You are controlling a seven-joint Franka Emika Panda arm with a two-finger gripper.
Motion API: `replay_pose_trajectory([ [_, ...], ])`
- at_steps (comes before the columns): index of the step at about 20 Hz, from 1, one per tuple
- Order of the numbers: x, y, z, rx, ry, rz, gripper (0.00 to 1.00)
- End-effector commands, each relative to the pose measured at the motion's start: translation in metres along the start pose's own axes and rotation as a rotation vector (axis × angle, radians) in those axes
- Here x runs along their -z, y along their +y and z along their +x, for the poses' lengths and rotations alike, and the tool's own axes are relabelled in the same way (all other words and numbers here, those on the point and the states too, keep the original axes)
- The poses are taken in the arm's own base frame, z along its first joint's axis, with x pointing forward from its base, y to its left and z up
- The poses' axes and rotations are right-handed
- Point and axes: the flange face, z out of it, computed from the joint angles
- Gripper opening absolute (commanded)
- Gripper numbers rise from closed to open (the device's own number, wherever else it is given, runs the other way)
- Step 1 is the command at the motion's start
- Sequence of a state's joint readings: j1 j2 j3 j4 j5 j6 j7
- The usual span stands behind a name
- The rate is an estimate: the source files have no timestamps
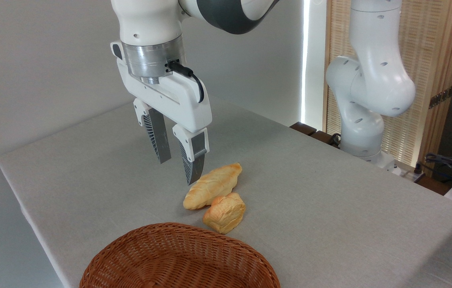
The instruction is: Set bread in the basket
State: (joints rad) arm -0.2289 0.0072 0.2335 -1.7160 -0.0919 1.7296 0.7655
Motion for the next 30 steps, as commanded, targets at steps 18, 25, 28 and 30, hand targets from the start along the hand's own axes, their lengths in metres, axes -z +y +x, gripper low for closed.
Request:
replay_pose_trajectory([
  [18,0.0055,-0.0019,-0.0019,0.011,0.029,0.018,1.0],
  [25,0.0039,-0.0018,-0.0007,0.007,0.028,0.017,1.0],
  [28,0.0039,-0.0019,-0.0008,0.007,0.027,0.018,1.0],
  [30,0.0048,-0.0023,-0.0016,0.008,0.028,0.019,1.0],
])
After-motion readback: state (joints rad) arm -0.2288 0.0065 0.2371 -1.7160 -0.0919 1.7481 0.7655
